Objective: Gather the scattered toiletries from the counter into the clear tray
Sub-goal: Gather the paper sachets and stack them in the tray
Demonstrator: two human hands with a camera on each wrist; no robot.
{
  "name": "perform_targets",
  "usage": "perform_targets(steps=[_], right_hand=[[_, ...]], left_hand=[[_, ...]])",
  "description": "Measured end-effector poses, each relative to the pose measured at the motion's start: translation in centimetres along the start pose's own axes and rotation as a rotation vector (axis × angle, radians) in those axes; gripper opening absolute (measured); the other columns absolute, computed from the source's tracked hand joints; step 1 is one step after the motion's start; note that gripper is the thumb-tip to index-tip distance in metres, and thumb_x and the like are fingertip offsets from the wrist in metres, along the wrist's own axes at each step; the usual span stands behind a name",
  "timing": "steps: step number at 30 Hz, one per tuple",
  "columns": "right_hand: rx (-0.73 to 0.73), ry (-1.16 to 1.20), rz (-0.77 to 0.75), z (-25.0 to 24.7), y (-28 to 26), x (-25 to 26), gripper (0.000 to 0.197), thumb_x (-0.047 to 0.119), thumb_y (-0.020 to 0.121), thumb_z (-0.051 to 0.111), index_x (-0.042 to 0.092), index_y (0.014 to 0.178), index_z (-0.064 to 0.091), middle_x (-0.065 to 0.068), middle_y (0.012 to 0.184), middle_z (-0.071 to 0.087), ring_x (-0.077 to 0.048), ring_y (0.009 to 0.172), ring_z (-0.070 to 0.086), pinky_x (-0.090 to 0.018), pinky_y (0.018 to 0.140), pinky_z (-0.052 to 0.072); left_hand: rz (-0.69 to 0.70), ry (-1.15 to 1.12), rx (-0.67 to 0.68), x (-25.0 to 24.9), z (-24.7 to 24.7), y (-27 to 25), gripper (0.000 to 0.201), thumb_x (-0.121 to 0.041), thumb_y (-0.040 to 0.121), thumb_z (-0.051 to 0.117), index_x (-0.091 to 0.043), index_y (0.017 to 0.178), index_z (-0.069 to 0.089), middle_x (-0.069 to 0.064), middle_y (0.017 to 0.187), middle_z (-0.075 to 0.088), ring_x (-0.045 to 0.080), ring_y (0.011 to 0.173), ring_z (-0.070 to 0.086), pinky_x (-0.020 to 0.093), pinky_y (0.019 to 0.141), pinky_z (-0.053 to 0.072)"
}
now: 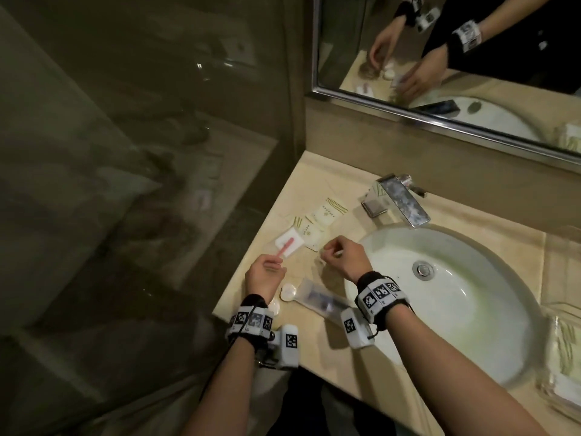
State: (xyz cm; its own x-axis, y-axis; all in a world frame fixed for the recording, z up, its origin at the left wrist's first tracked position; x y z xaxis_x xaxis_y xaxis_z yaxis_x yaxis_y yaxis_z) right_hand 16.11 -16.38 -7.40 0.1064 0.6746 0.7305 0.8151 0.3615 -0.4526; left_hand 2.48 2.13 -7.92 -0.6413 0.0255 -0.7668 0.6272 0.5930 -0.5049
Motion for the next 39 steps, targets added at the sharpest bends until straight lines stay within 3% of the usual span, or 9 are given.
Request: perform_targets(steps=[2, 6, 9, 15, 21, 26, 31, 36, 39], right_hand=[[-0.052, -0.037, 0.034, 0.1, 2.0, 0.2, 0.034, 0.019, 0.08, 0.077, 0.009, 0.107, 0.06, -0.01, 0.109, 0.065, -0.024, 0.098, 0.062, -0.037, 0.092, 0.051], [-0.195, -0.172, 0.013, -0.9, 4.9, 1.6, 0.054, 0.021, 0.078, 0.078, 0.014, 0.125, 0.052, -0.01, 0.133, 0.047, -0.029, 0.117, 0.051, -0.038, 0.103, 0.044], [-0.275, -0.255, 0.024, -1.9, 6.6, 2.2, 0.067, 0.024, 0.079, 0.077, 0.014, 0.137, 0.045, -0.01, 0.145, 0.039, -0.034, 0.128, 0.042, -0.043, 0.106, 0.04], [-0.285, -0.322, 0.083, -2.5, 8.8, 1.8, 0.084, 0.036, 0.076, 0.079, 0.015, 0.145, 0.036, -0.008, 0.147, 0.039, -0.035, 0.129, 0.041, -0.046, 0.106, 0.04], [-0.276, -0.23, 0.153, -2.5, 8.8, 1.0, 0.088, 0.031, 0.065, 0.088, 0.011, 0.137, 0.042, -0.013, 0.139, 0.039, -0.032, 0.127, 0.043, -0.044, 0.107, 0.042], [-0.298, -0.215, 0.179, -3.6, 7.8, 0.5, 0.082, 0.032, 0.063, 0.09, 0.005, 0.125, 0.044, -0.014, 0.135, 0.041, -0.03, 0.121, 0.048, -0.04, 0.104, 0.043], [-0.253, -0.137, 0.166, -3.9, 7.1, -0.5, 0.06, 0.029, 0.071, 0.085, 0.008, 0.114, 0.048, -0.012, 0.112, 0.062, -0.025, 0.096, 0.056, -0.032, 0.078, 0.043], [-0.245, -0.052, 0.141, -4.3, 5.7, -1.5, 0.061, 0.028, 0.077, 0.081, 0.011, 0.129, 0.054, -0.011, 0.127, 0.064, -0.028, 0.116, 0.058, -0.034, 0.096, 0.045], [-0.253, 0.006, 0.12, -4.7, 5.0, -1.8, 0.062, 0.027, 0.08, 0.079, 0.01, 0.134, 0.054, -0.011, 0.131, 0.062, -0.027, 0.12, 0.057, -0.033, 0.1, 0.043]], left_hand=[[0.037, 0.054, 0.005, -1.0, 0.1, 2.1, 0.024, -0.006, 0.072, 0.076, -0.021, 0.084, 0.062, 0.004, 0.093, 0.07, 0.021, 0.088, 0.068, 0.038, 0.088, 0.056], [0.188, 0.186, -0.031, -4.7, 1.0, 5.1, 0.024, -0.022, 0.075, 0.079, -0.016, 0.095, 0.066, 0.001, 0.105, 0.065, 0.021, 0.098, 0.06, 0.026, 0.083, 0.049], [0.262, 0.317, 0.011, -6.9, 2.9, 6.7, 0.04, -0.021, 0.074, 0.079, -0.018, 0.11, 0.063, 0.003, 0.117, 0.06, 0.024, 0.113, 0.049, 0.032, 0.097, 0.042], [0.322, 0.628, 0.072, -8.4, 6.3, 8.4, 0.075, -0.03, 0.069, 0.083, -0.027, 0.134, 0.047, 0.001, 0.135, 0.048, 0.026, 0.124, 0.04, 0.037, 0.107, 0.031], [0.298, 0.748, 0.084, -8.3, 7.1, 10.0, 0.075, -0.033, 0.06, 0.088, -0.024, 0.125, 0.052, 0.004, 0.128, 0.046, 0.026, 0.122, 0.039, 0.038, 0.105, 0.034], [0.306, 0.745, 0.098, -8.8, 7.6, 10.1, 0.038, -0.026, 0.062, 0.088, -0.026, 0.091, 0.063, 0.001, 0.118, 0.046, 0.025, 0.119, 0.04, 0.036, 0.104, 0.035], [0.385, 0.803, 0.127, -9.3, 8.6, 10.2, 0.053, -0.025, 0.064, 0.086, -0.028, 0.106, 0.054, -0.003, 0.117, 0.053, 0.023, 0.112, 0.041, 0.035, 0.096, 0.037], [0.369, 0.872, 0.193, -9.5, 9.1, 10.7, 0.042, -0.026, 0.069, 0.084, -0.022, 0.099, 0.056, 0.003, 0.115, 0.052, 0.025, 0.115, 0.037, 0.036, 0.097, 0.035], [0.369, 0.911, 0.215, -9.8, 9.3, 10.8, 0.035, -0.029, 0.068, 0.084, -0.021, 0.092, 0.06, 0.004, 0.117, 0.048, 0.026, 0.117, 0.036, 0.036, 0.098, 0.034]])
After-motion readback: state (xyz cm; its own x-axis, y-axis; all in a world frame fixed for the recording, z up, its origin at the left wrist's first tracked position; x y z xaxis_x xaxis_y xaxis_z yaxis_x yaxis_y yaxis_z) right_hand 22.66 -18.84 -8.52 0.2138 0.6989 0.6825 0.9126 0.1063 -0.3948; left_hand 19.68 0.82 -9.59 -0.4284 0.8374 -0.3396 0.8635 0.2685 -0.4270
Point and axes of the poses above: each hand's wrist, its own y-axis towards the middle knuckle, its own z-axis out of the palm, x = y × z, the point moved 9 cm from there along y, towards the middle knuckle
